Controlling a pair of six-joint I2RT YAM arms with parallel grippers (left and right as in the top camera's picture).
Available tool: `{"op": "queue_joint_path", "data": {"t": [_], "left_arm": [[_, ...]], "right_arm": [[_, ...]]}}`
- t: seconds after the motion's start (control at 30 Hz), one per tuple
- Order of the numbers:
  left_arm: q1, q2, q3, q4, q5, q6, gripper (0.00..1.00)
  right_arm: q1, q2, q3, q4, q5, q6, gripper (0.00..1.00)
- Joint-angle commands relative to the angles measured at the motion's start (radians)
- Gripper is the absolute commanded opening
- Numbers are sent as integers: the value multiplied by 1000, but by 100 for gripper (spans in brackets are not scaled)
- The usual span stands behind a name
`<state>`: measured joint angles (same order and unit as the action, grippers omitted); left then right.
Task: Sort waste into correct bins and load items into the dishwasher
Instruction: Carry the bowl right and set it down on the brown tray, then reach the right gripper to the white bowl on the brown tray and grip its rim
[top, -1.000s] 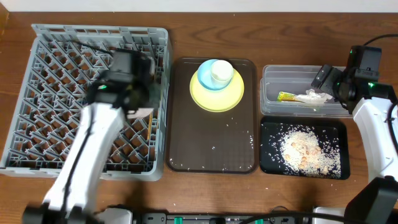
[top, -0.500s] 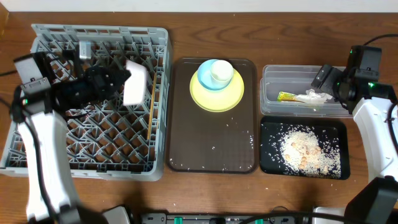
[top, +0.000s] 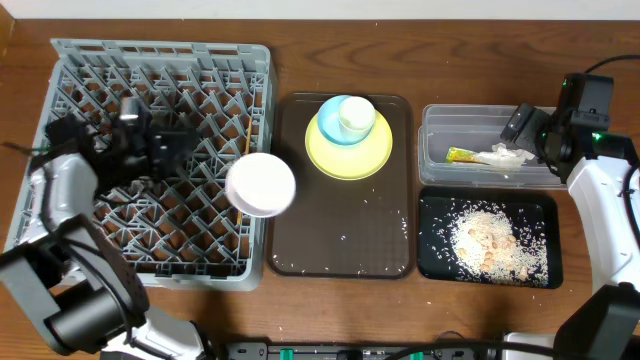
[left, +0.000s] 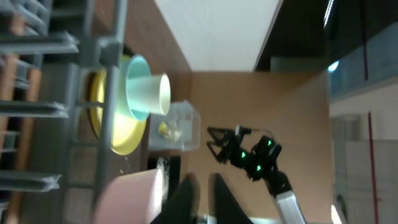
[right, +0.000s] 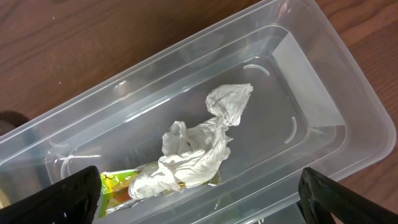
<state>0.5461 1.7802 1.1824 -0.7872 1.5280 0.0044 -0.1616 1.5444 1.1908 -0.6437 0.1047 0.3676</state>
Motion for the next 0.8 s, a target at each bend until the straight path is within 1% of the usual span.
{"op": "queue_joint_path", "data": {"t": [0.0, 0.07, 0.1, 0.2, 0.23, 0.27, 0.47, 0.6, 0.77], "left_arm": [[55, -36, 0, -34, 31, 25, 43], [82, -100, 0, -63, 26, 26, 73], [92, -159, 0, -85, -2, 25, 78], [100, -284, 0, -130, -84, 24, 81], [101, -330, 0, -137, -89, 25, 85], [102, -375, 0, -135, -89, 25, 86], [101, -592, 0, -135, -90, 25, 88], [101, -680, 0, -135, -90, 25, 88], [101, -737, 0, -135, -90, 25, 89]], "right_arm": [[-8, -3, 4, -1, 7, 6, 99], [-8, -3, 4, -1, 6, 6, 99], [-8, -3, 4, -2, 6, 6, 99], [-8, -3, 4, -2, 6, 6, 99], [-8, -3, 4, -1, 7, 6, 99], [-8, -3, 4, -2, 7, 6, 99], [-8, -3, 4, -1, 7, 6, 99], [-8, -3, 4, -2, 7, 6, 99], [-8, -3, 4, -1, 7, 6, 99]]}}
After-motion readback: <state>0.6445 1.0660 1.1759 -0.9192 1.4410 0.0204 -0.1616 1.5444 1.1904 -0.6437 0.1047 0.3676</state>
